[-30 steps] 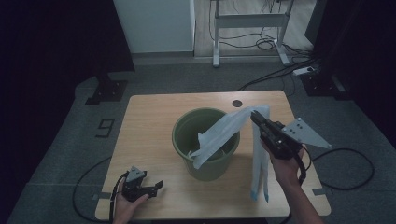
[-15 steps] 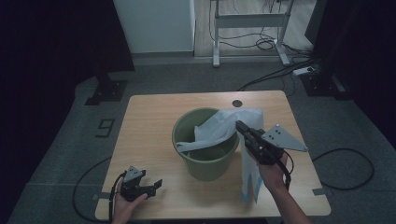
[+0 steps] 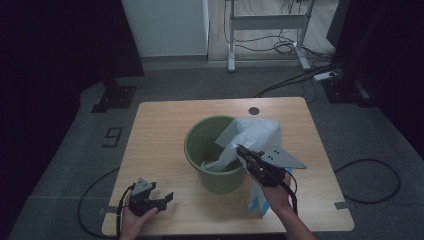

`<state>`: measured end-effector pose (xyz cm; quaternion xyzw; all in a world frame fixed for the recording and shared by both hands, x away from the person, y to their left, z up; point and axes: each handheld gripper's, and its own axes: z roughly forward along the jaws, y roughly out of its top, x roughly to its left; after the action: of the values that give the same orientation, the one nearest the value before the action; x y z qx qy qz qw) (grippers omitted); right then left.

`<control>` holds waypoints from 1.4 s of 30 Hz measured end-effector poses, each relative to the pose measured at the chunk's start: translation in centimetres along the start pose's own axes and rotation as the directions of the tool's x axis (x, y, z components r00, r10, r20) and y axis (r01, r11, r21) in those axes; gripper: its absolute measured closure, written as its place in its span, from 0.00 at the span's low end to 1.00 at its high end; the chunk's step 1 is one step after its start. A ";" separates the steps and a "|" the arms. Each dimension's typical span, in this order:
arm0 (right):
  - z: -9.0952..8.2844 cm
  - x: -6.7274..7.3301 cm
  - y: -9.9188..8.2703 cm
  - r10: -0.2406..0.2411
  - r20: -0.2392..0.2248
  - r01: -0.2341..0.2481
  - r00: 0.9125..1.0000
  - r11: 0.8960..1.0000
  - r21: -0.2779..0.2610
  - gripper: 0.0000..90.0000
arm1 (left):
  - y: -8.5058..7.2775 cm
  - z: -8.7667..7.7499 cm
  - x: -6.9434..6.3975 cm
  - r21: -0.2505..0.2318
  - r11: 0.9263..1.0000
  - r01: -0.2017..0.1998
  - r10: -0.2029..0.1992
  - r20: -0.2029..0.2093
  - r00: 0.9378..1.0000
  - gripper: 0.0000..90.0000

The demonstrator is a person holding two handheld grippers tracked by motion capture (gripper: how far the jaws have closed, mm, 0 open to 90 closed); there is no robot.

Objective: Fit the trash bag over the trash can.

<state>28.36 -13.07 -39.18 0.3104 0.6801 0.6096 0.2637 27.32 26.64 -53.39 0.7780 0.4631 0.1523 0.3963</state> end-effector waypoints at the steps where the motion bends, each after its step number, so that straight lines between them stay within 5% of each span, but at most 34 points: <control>1: 0.2 -0.2 -0.5 0.022 -0.011 -0.022 1.000 1.000 0.002 0.99 | 0.0 0.0 0.0 0.002 1.000 -0.001 0.001 0.000 1.000 0.16; 6: 0.3 -0.2 -1.1 0.043 -0.032 -0.042 0.999 0.999 0.023 0.98 | -0.1 0.2 0.0 0.011 1.000 -0.001 0.001 0.002 1.000 0.16; 9: 0.2 -0.4 -1.2 0.064 -0.055 -0.062 0.996 0.997 0.035 0.88 | -0.1 0.2 0.0 0.011 1.000 -0.002 0.002 0.002 1.000 0.16; 16: -2.5 0.4 -0.9 0.014 0.046 -0.011 0.999 0.998 -0.069 0.48 | -0.1 0.2 0.0 0.011 1.000 0.000 0.000 0.002 1.000 0.16; 27: -5.4 0.3 -4.7 0.066 0.160 -0.058 0.985 0.997 -0.055 0.28 | -0.1 0.4 0.0 0.017 1.000 -0.003 0.003 0.001 1.000 0.16; 36: -4.1 1.0 -8.3 0.057 0.229 -0.066 0.972 0.997 0.035 0.25 | -0.2 0.3 0.0 0.013 1.000 0.001 -0.001 0.001 1.000 0.16; 42: -3.6 0.5 -9.1 0.049 0.238 -0.068 0.970 0.995 0.071 0.49 | -0.2 0.3 0.0 0.015 1.000 0.000 0.000 0.000 1.000 0.16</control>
<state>24.44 -15.73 -47.80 0.4106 0.6580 0.5486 0.3123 27.41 26.53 -53.72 0.7808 0.4643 0.1491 0.3906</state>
